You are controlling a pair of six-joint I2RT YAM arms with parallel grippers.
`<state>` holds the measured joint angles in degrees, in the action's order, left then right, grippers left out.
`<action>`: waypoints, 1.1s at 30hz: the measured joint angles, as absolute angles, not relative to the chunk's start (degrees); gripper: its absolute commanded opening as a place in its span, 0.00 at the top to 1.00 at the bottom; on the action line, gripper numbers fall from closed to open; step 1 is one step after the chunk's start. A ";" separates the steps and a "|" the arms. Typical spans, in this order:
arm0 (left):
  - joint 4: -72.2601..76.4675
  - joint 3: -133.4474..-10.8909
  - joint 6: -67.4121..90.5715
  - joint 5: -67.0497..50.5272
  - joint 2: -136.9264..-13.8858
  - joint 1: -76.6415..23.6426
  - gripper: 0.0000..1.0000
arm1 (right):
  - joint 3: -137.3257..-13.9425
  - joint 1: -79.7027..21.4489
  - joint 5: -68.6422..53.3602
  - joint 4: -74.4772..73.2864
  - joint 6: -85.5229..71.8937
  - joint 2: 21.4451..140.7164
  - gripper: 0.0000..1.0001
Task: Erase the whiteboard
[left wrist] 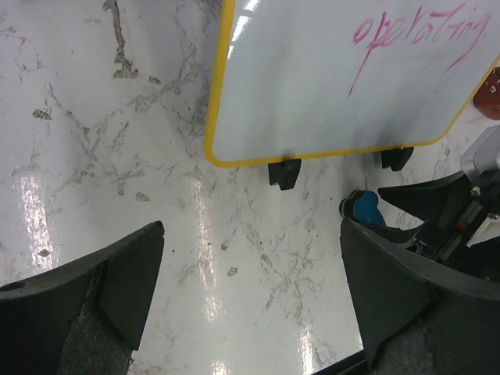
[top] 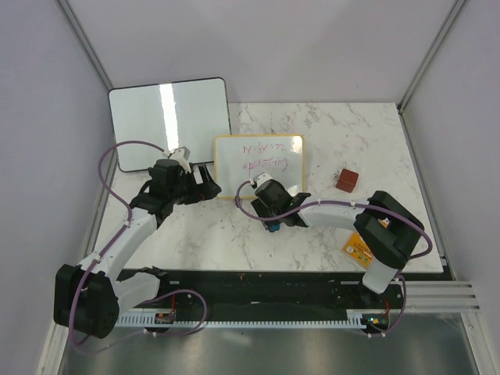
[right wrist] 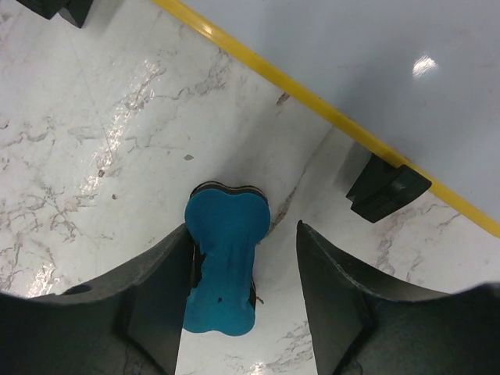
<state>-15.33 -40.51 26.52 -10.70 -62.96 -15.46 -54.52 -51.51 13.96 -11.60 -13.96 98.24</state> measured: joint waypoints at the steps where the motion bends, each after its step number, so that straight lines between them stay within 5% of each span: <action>1: -15.33 -40.51 26.52 -10.70 -62.96 -15.46 0.01 | -54.33 -51.27 13.37 -11.49 -13.98 98.28 0.41; 8: -15.38 -40.53 26.52 -10.72 -62.98 -15.46 0.10 | -54.26 -51.05 10.39 -9.85 -14.35 99.04 0.64; 13: -15.35 -40.56 26.52 -10.61 -63.31 -15.46 0.10 | -54.35 -51.05 10.07 -9.87 -14.22 99.09 0.90; 17: -15.11 -40.99 26.57 -10.28 -64.05 -15.09 0.20 | -54.48 -51.05 9.74 -10.11 -14.02 98.98 1.00; 33: 7.68 -42.11 24.47 -16.53 -79.26 -10.66 0.18 | -55.24 -43.33 4.67 -11.05 -13.19 86.56 1.00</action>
